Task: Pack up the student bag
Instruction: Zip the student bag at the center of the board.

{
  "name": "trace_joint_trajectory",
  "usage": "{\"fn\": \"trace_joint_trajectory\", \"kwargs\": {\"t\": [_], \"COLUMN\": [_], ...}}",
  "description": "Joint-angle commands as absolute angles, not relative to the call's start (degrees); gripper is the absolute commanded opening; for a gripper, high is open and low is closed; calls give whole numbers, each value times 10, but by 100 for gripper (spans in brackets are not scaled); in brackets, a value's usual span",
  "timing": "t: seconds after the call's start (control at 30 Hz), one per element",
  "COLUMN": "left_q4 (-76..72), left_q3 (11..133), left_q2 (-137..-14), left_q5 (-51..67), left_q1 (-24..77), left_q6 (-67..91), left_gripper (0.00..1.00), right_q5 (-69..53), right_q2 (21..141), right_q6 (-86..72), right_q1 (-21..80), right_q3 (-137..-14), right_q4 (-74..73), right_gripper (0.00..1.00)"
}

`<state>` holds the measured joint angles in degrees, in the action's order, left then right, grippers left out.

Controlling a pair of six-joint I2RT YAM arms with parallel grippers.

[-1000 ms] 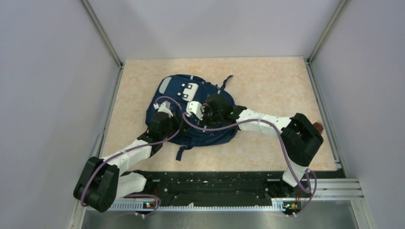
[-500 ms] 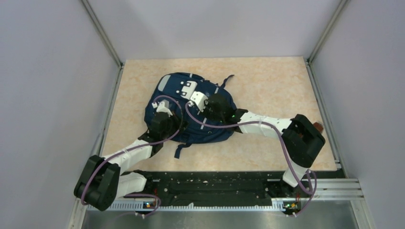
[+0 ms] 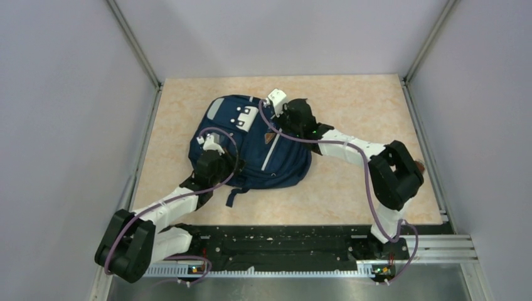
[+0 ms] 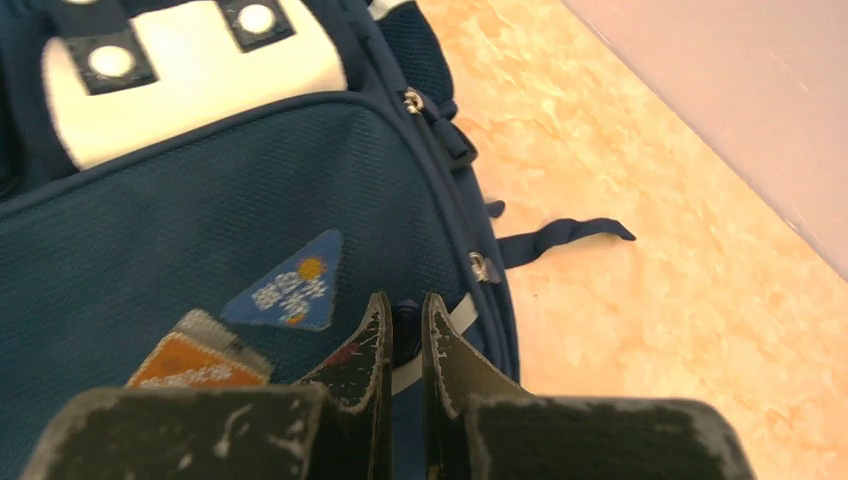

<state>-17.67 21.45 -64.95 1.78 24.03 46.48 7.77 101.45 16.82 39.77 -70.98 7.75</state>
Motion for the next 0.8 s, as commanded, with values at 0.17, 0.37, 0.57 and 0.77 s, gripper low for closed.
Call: {"fn": "trace_joint_trajectory", "kwargs": {"t": [0.17, 0.37, 0.57, 0.77], "left_q4": [-92, -92, -84, -63], "left_q3": [191, 195, 212, 239], "left_q2": [-612, -604, -576, -534], "left_q5": [-76, -59, -32, -69], "left_q1": [222, 220, 219, 215], "left_q6": [419, 406, 362, 316], "left_gripper": [0, 0, 76, 84], "right_q5": [136, 98, 20, -94], "right_q2": [1067, 1074, 1011, 938], "right_q6": [141, 141, 99, -12], "right_q1": [320, 312, 307, 251], "right_q3": [-794, -823, -768, -700], "right_q4": [145, 103, 94, 61], "right_gripper": [0, 0, 61, 73]}}
